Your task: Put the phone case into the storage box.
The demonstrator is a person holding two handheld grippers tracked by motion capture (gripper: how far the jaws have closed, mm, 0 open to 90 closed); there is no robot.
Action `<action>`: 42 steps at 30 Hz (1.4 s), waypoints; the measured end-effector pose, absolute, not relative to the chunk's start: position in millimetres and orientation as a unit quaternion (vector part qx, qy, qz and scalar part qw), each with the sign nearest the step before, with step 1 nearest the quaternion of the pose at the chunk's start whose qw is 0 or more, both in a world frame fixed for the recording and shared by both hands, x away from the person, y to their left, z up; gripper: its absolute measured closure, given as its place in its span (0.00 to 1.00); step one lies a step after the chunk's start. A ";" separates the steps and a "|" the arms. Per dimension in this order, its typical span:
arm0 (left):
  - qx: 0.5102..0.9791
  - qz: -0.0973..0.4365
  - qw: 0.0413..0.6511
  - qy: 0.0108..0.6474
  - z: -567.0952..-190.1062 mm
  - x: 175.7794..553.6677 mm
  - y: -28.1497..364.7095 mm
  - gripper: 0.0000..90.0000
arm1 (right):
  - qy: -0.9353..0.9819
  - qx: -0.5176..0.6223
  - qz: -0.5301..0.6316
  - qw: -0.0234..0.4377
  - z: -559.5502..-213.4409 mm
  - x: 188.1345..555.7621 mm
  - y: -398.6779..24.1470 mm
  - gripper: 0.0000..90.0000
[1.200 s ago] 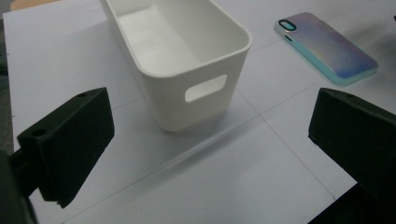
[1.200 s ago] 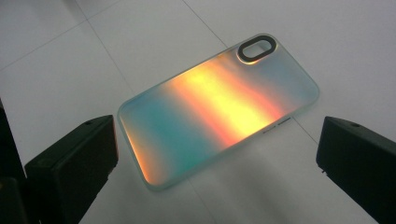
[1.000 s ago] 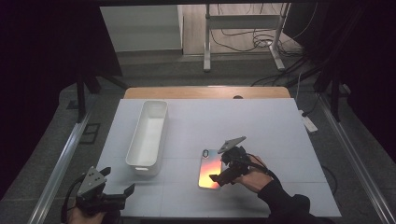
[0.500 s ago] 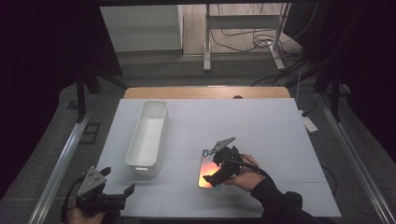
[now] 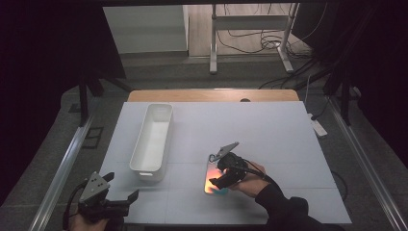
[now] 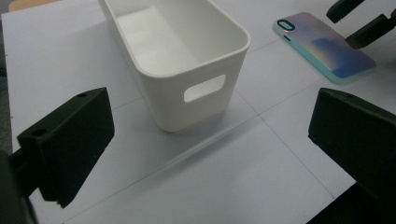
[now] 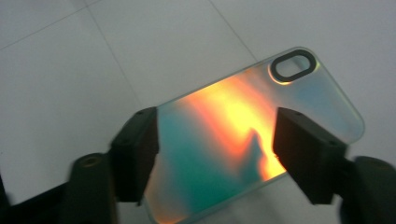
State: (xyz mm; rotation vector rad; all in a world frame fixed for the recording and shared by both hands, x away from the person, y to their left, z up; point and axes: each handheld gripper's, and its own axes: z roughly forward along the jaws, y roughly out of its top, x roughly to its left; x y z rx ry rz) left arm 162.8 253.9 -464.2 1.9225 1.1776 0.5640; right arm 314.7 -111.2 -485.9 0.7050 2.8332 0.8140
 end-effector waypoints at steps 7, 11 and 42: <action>0.760 0.223 0.397 0.464 -464.1 162.7 253.9 0.01 | 0.939 0.220 0.260 0.040 -490.7 315.1 -110.5 0.76; 0.760 0.222 0.398 0.464 -464.1 162.7 254.0 0.01 | 0.941 0.215 0.260 0.034 -492.9 316.2 -112.9 0.96; 0.760 0.223 0.397 0.463 -464.1 162.8 253.8 0.01 | 0.943 0.181 0.279 0.012 -503.9 311.3 -77.6 0.99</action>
